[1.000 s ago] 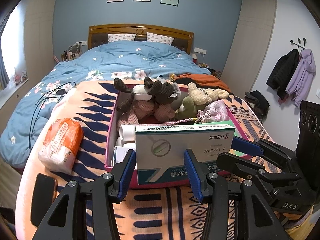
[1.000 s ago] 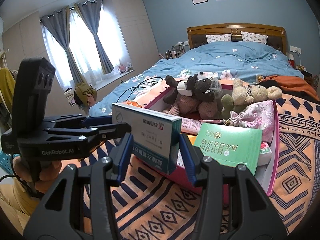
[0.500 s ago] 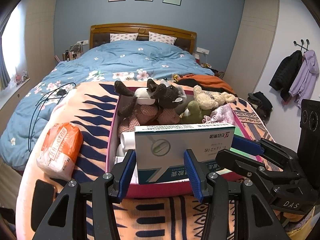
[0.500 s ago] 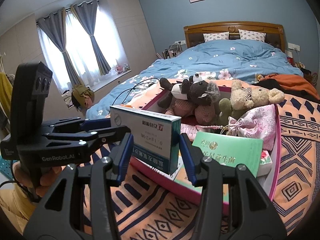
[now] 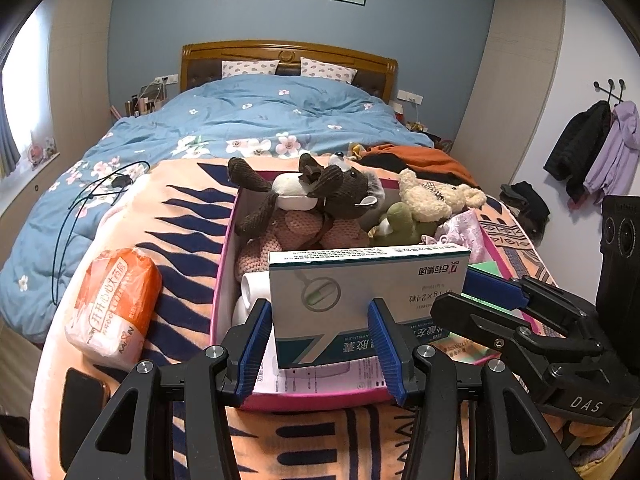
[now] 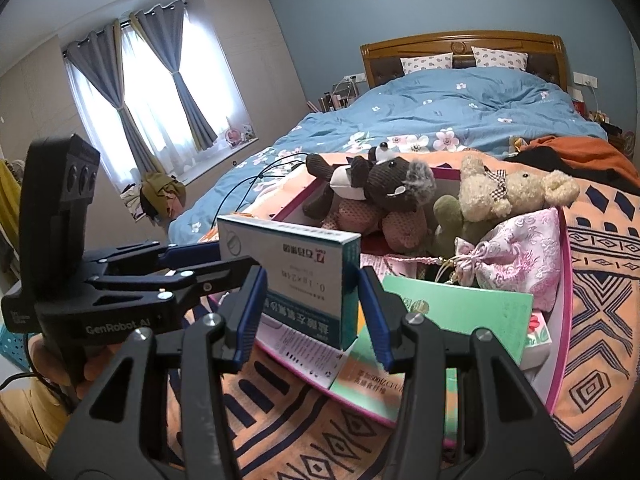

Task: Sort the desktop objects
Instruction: 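Lower the medicine box into the pink box with both grippers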

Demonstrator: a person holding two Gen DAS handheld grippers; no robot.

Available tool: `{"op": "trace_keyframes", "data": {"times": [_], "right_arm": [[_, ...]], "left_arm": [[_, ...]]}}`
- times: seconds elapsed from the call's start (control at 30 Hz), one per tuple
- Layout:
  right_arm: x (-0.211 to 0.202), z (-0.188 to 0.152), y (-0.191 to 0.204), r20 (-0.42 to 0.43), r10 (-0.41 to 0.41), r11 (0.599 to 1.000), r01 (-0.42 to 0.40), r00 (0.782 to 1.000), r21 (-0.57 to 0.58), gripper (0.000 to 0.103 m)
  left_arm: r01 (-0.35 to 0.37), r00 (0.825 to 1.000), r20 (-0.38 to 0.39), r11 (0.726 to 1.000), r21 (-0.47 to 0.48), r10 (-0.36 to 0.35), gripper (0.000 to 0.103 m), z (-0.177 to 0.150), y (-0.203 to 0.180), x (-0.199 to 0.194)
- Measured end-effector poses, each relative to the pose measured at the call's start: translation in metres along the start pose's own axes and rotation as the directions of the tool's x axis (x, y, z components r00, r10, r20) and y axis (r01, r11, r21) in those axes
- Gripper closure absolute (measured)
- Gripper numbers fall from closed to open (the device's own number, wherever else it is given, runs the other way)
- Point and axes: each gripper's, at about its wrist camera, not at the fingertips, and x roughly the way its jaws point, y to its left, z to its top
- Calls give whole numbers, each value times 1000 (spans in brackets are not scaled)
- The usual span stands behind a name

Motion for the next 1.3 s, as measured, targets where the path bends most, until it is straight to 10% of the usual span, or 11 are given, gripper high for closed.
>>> {"op": "trace_keyframes", "data": {"times": [1.3], "right_arm": [[23, 10, -12, -36, -8, 1000, 9, 999, 20, 53]], "left_arm": [[-22, 1000, -17, 1000, 0, 22, 53, 8, 5, 16]]}}
